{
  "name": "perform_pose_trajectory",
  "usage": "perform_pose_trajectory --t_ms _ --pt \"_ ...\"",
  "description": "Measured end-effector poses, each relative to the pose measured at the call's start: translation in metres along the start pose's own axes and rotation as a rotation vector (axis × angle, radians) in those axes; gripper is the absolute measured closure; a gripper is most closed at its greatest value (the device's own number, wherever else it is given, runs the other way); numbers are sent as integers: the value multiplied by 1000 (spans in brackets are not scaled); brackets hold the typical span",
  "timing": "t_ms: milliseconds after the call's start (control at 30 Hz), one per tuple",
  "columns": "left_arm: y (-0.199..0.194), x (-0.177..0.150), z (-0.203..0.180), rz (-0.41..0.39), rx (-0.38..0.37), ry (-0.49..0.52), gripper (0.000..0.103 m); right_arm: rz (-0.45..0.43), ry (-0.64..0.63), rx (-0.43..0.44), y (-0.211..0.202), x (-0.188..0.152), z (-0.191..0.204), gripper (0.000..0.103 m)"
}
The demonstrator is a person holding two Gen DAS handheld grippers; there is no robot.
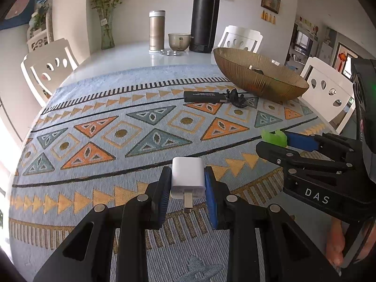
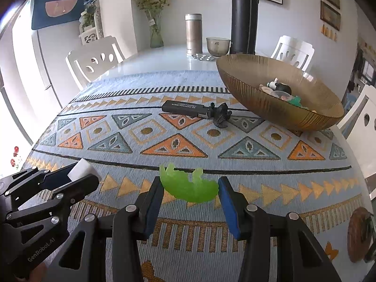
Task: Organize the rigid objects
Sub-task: 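Carry the white charger and green toy over the golden bowl with both grippers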
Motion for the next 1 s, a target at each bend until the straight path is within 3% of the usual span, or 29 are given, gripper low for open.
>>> perform_pose_trajectory --t_ms 433,600,733,1000 --pt "-1 0 -2 -5 -2 3 78 -13 2 -2 -2 1 0 57" --pt "-1 8 -11 -4 -40 9 78 -74 105 26 -16 11 -17 57" --pt "-4 46 -33 -45 -114 35 78 -134 198 -11 -35 32 -46 57" --pt "15 165 -102 -192 -270 69 78 -334 293 -200 -86 130 -128 57"
Point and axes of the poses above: each gripper's, at about its wrist camera, not at the fingertips, and y roughly the way its jaws point, z to its left, x to its top, the point moved 7 cm from there along y, roughly the way its jaws point, and after that the axes turned 11 degrees about -z, right-handed, at the moved point
